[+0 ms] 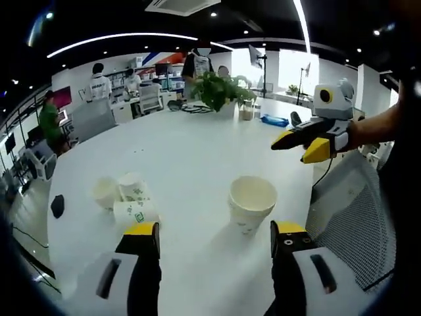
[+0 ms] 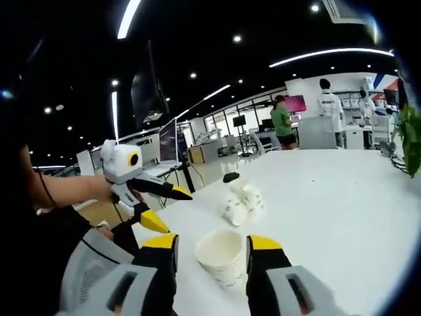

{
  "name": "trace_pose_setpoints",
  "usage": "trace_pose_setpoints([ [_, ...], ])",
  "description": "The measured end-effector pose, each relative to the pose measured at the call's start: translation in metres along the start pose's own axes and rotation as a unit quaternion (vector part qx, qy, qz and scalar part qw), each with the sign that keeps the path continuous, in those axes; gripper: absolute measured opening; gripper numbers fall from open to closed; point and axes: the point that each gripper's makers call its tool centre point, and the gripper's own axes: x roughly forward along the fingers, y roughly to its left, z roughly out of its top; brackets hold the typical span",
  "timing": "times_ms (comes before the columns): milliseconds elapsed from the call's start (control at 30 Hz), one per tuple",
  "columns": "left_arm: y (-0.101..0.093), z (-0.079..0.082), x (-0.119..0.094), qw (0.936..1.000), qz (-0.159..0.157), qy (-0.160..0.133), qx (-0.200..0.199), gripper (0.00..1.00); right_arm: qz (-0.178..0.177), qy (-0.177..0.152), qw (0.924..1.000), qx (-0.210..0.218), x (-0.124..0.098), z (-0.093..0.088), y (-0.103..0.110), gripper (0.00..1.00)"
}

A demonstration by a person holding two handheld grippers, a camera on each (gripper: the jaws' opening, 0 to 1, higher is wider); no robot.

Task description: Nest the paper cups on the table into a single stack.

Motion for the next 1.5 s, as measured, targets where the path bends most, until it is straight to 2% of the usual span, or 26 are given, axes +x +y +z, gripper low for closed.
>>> trace_pose_setpoints([
  [133,0.014,0.0,0.005,1.0,0.009,0.001,0.003,0.65,-0.001,-0.001,1.0,0.007,-0.003,-0.001,-0.002,0.52],
  [233,0.026,0.001,0.01,0.9997,0.025,0.002,0.005,0.66,-0.015,0.001,0.9999,-0.004,-0.006,-0.003,-0.007,0.58],
  [333,0.04,0.003,0.014,0.9987,0.051,-0.005,0.004,0.67,-0.022,0.002,0.9998,0.0,-0.009,-0.006,-0.011,0.61],
  [400,0.056,0.001,0.018,0.9974,0.071,-0.009,-0.008,0.68,-0.025,0.002,0.9997,0.004,-0.011,-0.007,-0.013,0.61],
  [500,0.077,0.0,0.022,0.9934,0.112,-0.016,-0.017,0.67,-0.033,-0.001,0.9994,0.005,-0.013,-0.006,-0.016,0.63],
  [600,0.091,-0.001,0.025,0.9895,0.135,-0.025,-0.047,0.67,-0.044,-0.005,0.999,0.001,-0.016,-0.005,-0.02,0.65],
  [667,0.095,-0.001,0.028,0.9883,0.142,-0.024,-0.051,0.66,-0.047,-0.007,0.9989,0.005,-0.018,-0.004,-0.022,0.67],
  [733,0.104,-0.007,0.033,0.9883,0.141,-0.021,-0.055,0.63,-0.05,-0.009,0.9987,0.007,-0.019,-0.004,-0.023,0.68],
  [833,0.106,-0.009,0.038,0.9894,0.135,-0.017,-0.05,0.58,-0.055,-0.006,0.9984,0.007,-0.021,-0.006,-0.025,0.68],
  [933,0.109,-0.006,0.04,0.9902,0.13,-0.026,-0.043,0.53,-0.06,-0.005,0.9982,0.006,-0.023,-0.008,-0.027,0.68],
  [1000,0.11,-0.004,0.043,0.9904,0.129,-0.021,-0.045,0.54,-0.063,-0.006,0.9979,0.008,-0.025,-0.009,-0.029,0.68],
  [1133,0.125,-0.01,0.047,0.9907,0.126,-0.014,-0.049,0.53,-0.069,-0.004,0.9975,0.01,-0.027,-0.01,-0.032,0.67],
  [1300,0.13,-0.01,0.053,0.9908,0.124,-0.011,-0.054,0.5,-0.075,-0.002,0.9971,0.012,-0.03,-0.011,-0.034,0.67],
  [1500,0.135,-0.007,0.06,0.9914,0.101,-0.023,-0.081,0.4,-0.077,0.004,0.9968,0.017,-0.033,-0.016,-0.036,0.65],
])
